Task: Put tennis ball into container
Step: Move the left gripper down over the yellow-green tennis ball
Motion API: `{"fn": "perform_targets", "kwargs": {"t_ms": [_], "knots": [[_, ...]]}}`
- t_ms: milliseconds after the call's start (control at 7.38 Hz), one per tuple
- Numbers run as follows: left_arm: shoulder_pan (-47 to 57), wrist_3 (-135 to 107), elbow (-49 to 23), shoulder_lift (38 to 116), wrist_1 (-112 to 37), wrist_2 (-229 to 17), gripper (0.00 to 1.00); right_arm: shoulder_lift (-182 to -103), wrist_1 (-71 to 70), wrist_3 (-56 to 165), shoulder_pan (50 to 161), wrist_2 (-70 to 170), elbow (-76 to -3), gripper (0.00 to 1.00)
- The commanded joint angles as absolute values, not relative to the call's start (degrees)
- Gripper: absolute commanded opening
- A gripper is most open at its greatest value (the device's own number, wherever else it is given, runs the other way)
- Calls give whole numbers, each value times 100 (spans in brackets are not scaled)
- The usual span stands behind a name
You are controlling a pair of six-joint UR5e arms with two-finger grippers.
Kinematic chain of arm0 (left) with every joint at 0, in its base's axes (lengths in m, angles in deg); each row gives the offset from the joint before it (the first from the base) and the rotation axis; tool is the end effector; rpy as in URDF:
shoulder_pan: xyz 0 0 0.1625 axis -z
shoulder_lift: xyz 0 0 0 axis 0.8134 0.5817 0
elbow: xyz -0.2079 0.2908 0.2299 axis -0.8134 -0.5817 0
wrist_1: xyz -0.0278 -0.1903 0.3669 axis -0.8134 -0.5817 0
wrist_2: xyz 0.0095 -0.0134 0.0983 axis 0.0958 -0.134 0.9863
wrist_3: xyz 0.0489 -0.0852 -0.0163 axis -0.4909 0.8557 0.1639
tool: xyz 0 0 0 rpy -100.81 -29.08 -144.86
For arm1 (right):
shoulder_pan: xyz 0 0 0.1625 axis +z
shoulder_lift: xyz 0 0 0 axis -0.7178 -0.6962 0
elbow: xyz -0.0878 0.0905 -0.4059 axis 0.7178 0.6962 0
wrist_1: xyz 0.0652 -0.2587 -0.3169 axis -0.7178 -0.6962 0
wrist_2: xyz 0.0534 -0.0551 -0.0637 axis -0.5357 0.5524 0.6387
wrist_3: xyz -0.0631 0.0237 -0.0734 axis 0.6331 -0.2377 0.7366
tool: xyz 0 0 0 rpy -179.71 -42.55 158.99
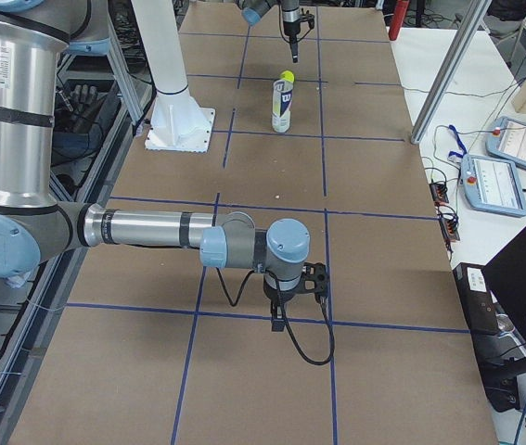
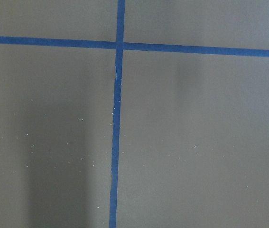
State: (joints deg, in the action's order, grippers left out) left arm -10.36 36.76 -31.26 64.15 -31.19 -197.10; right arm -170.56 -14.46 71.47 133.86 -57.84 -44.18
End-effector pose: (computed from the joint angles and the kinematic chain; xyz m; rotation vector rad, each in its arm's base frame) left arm 0.3210 -0.4427 0.4037 0.1380 0.8669 -0.1571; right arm 0.0526 -0.4355 0.6616 -0.0193 -0.7162 -0.0361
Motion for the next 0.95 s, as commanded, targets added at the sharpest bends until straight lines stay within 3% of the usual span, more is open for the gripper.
{"fn": "perform_targets", "kwargs": {"t_ms": [0,271,812], "knots": [[-1496,4154,-3077,6559,-3109,-19334,100,-17056,-1446,7147,13386,-5784,-4418,100],[-1567,4349,-2639,6928,-3109,-19220,100,-17056,-1446,7147,13386,-5784,-4418,100],[-1690,4314,-2611,6859,-3065,-19017,100,-17056,-1446,7147,13386,-5784,-4418,100]]}}
